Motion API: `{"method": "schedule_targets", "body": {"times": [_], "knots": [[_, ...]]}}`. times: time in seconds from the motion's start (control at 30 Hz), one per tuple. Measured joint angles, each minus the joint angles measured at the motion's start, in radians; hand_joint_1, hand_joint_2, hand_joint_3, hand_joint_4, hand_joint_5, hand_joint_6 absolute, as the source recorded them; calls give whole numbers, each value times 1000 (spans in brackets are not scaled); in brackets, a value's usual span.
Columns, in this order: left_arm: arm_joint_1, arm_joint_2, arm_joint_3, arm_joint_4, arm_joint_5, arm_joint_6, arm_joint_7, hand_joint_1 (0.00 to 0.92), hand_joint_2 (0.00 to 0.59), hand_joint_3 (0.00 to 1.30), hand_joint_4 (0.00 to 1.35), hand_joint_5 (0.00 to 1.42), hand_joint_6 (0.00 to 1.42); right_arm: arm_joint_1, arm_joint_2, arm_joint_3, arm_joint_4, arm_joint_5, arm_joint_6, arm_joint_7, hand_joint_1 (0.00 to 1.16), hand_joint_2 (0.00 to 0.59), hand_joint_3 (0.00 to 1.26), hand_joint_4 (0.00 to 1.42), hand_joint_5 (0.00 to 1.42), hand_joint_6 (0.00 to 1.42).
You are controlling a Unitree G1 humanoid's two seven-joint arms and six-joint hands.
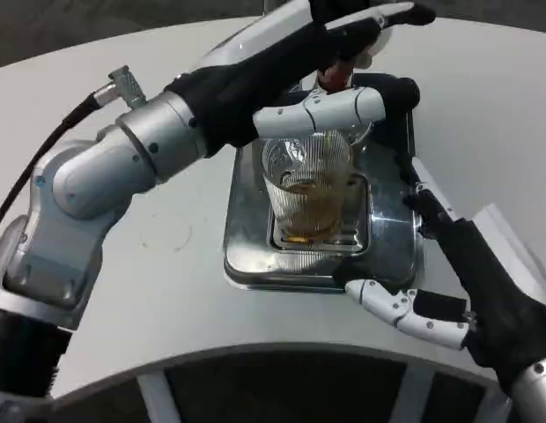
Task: Grasp the cup under the faucet to collect the drink, then remove the cup.
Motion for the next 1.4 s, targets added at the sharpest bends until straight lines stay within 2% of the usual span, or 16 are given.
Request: {"method": "schedule_targets", "body": {"times": [0.67,1.4], "knots": [[0,28,4,-29,-2,5,-20,0,118,133,0,24,163,-139,19,82,212,52,35,-186,654,262,0,7,63,101],[-17,42,8,-40,-9,7,-41,0,118,136,0,24,161,-224,41,110,387,96,37,-339,664,253,0,0,61,95]]}}
